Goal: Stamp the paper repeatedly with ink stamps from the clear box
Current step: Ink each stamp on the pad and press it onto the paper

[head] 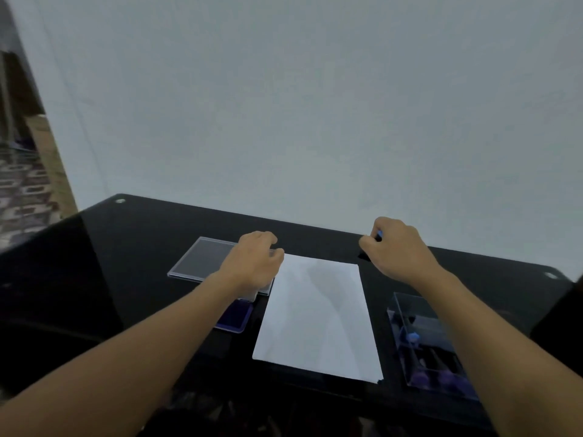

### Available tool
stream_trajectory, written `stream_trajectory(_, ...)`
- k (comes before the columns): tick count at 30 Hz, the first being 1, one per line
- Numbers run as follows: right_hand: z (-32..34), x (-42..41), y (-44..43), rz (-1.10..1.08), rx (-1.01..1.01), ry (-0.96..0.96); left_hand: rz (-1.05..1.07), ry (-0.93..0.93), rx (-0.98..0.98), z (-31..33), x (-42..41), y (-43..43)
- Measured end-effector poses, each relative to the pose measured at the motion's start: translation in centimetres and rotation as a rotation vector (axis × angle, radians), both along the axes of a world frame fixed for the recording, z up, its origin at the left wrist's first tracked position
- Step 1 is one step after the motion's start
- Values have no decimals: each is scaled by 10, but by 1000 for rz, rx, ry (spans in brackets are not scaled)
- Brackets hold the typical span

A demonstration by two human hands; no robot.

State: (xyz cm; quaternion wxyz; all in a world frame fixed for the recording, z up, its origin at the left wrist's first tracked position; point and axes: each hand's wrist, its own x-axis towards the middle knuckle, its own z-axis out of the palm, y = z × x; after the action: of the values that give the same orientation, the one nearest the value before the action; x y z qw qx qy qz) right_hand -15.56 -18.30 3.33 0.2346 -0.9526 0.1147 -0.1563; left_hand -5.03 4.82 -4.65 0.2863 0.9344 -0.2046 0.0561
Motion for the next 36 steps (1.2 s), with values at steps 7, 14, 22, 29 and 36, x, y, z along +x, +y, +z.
stream_trajectory(7,-20,-3,50,73,59,42,103,62,-9,-20,-17,60)
stream_trajectory(14,-69,17,103,166,63,126,260,117,-20,-63,-19,121)
stream_trajectory(22,-108,42,152,289,70,230,331,82,113,-100,-8,157)
stream_trajectory(29,-121,60,164,349,54,265,378,66,135,-124,-7,155)
stream_trajectory(36,-128,68,176,399,-29,259,389,15,196,-129,-9,154)
